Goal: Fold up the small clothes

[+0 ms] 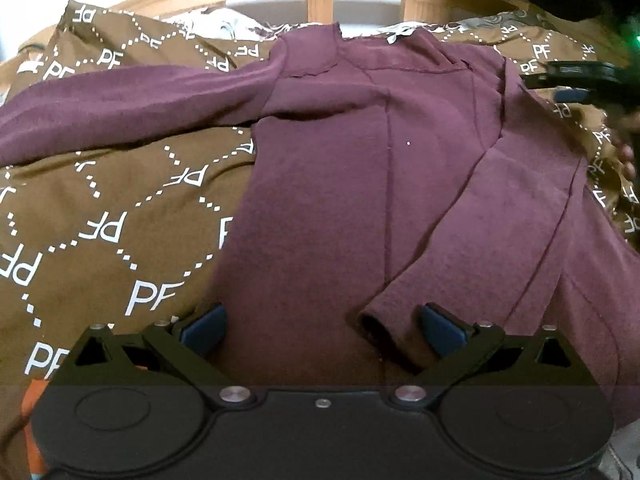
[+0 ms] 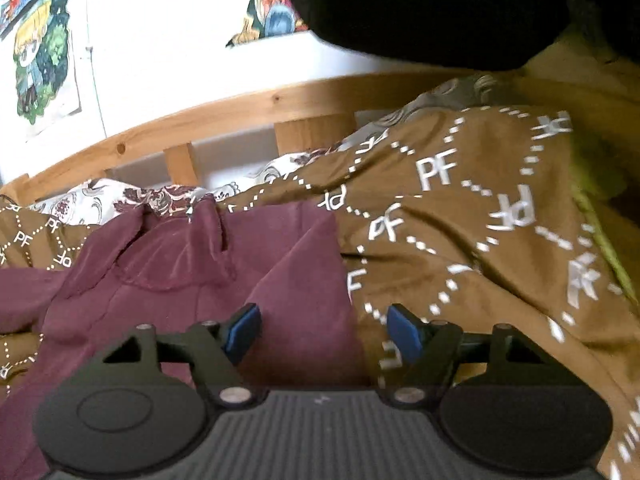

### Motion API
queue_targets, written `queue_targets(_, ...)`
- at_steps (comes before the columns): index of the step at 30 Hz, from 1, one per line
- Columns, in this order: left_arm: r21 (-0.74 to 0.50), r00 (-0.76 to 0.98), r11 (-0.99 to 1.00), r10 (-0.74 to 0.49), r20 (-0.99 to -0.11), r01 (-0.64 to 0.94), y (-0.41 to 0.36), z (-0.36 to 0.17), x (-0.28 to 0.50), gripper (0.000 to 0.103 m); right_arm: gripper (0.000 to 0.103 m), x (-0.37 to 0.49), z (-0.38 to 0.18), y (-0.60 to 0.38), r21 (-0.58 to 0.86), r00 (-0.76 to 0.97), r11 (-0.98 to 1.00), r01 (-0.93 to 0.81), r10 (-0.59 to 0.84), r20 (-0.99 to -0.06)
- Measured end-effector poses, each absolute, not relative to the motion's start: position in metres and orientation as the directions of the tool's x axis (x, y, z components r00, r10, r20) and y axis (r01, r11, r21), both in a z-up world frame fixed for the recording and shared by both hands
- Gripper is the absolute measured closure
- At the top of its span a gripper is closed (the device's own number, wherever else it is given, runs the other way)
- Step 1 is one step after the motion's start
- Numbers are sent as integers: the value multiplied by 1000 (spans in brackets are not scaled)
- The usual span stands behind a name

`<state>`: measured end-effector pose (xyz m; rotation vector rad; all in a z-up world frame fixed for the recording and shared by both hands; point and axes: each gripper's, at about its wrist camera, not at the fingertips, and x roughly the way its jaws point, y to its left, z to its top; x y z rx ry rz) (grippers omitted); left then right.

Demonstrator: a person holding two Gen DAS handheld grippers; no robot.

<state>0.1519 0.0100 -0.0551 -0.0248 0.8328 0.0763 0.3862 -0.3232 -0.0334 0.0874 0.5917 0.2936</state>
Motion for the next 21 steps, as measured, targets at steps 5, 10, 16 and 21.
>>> queue_targets(5, 6, 682, 996, 68, -728, -92, 8, -55, 150, 1, 95, 399, -42, -316, 146, 769, 957, -249, 287, -571)
queue_targets(10, 0, 691, 994, 78, -718, -113, 1, -54, 152, 1, 97, 386, -26, -328, 145, 850, 978, -152, 204, -486)
queue_targets(16, 6, 689, 993, 87, -720, -119, 0, -56, 151, 1, 83, 386, -41, -322, 113, 824, 985, -127, 168, -540)
queue_targets(21, -32, 683, 991, 67, -727, -132, 6, -55, 148, 1, 56, 346, -30, -324, 47, 833, 987, -155, 156, -530)
